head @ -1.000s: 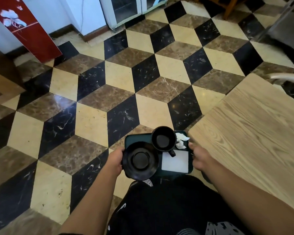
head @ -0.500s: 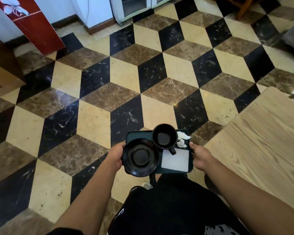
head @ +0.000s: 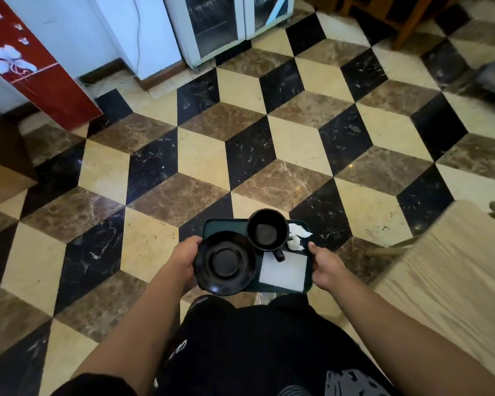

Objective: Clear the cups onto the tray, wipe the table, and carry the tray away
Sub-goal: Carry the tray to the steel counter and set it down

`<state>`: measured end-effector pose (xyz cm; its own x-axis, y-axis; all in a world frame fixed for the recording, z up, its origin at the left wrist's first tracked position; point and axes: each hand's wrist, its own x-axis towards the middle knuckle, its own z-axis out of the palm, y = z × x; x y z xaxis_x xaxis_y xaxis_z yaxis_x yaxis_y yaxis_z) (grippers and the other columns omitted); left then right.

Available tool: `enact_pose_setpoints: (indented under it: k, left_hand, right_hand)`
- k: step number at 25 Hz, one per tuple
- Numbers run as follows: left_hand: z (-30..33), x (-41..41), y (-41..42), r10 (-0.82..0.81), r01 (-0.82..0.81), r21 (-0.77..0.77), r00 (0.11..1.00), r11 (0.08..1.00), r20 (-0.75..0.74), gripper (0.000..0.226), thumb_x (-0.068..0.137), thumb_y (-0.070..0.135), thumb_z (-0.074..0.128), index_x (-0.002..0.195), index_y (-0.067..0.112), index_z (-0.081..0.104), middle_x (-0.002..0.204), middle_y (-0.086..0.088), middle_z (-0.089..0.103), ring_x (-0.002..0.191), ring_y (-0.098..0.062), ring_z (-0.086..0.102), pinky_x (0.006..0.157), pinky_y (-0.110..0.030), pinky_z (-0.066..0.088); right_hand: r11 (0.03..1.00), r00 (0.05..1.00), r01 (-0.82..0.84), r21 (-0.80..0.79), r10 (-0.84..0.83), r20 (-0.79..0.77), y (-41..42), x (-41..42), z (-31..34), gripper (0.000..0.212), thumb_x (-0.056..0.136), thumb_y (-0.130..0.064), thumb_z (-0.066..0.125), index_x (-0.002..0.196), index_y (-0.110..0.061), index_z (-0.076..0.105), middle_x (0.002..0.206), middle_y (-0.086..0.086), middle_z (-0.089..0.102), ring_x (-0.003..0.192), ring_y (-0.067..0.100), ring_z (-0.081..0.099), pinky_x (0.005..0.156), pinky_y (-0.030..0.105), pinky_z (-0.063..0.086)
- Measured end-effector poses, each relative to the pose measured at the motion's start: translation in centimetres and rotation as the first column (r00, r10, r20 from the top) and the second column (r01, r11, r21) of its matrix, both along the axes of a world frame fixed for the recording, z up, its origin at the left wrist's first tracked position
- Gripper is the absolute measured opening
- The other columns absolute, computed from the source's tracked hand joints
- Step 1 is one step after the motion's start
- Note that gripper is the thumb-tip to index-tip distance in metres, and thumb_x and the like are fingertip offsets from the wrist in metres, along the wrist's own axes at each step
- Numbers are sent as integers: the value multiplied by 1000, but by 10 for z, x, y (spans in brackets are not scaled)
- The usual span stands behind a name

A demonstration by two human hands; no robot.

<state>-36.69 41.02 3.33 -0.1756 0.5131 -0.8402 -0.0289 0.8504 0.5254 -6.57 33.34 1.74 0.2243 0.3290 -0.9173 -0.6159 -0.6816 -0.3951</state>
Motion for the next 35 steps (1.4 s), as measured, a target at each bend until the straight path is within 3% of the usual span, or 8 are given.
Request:
enact_pose_setpoints:
  k: [5,15,20,22,24,27,31,35]
  left_hand:
    - [-4,41,79,-54,54,-13,998,998,12,42,88,18,56,122,-3,67,112,-27,72,88,-35,70,81,-51,60]
    - [13,154,223,-240,243,1,961,970,140,25,101,27,49,100,9,65,63,-7,73,52,-18,68,41,-24,52]
    - [11,218,324,-430,433,0,896,902,110,20,90,27,61,92,9,70,79,-10,73,69,-26,69,57,-31,59]
    - [10,240,363,-478,483,-16,870,876,118,44,78,36,68,109,5,72,95,-16,77,87,-34,74,74,-45,64]
    - [6,264,396,-511,516,-33,853,856,105,47,81,35,66,117,6,71,104,-20,76,96,-38,73,85,-56,60]
    - [5,304,431,-570,573,-58,820,818,54,25,94,29,57,103,10,71,96,-19,77,85,-34,73,74,-45,61]
    - [-14,354,471,-637,638,-69,770,767,29,17,86,22,56,93,11,65,95,-19,69,85,-32,67,83,-51,58]
    - [-23,421,501,-702,701,-64,712,710,10,15,83,21,56,94,13,60,92,-16,62,86,-29,62,76,-44,53]
  right_hand:
    - [998,997,61,12,-61,41,54,38,12,21,102,-21,57,115,-5,65,102,12,68,86,30,64,64,43,52]
    - [961,961,273,-50,-270,59,148,115,1,33,96,-25,67,122,-4,64,113,15,72,97,35,70,77,48,59]
    - [896,897,440,-58,-434,85,208,150,6,30,98,-22,64,122,-5,64,118,16,71,99,35,69,65,44,56]
    - [879,878,476,-38,-473,72,229,162,8,28,100,-21,60,123,-5,65,119,15,71,100,35,69,65,45,56]
    - [847,847,530,-37,-528,64,249,176,7,27,101,-20,58,123,-5,66,118,15,71,97,34,69,66,45,56]
    - [801,801,598,-31,-596,60,271,196,9,28,101,-21,59,123,-5,67,116,16,73,99,35,71,68,45,58]
    - [746,746,665,-37,-660,91,293,231,9,20,101,-17,60,113,-4,69,106,14,73,85,32,70,63,42,56]
    - [719,719,694,-34,-689,88,312,284,5,15,103,-16,56,104,-5,67,95,12,71,80,29,67,64,43,53]
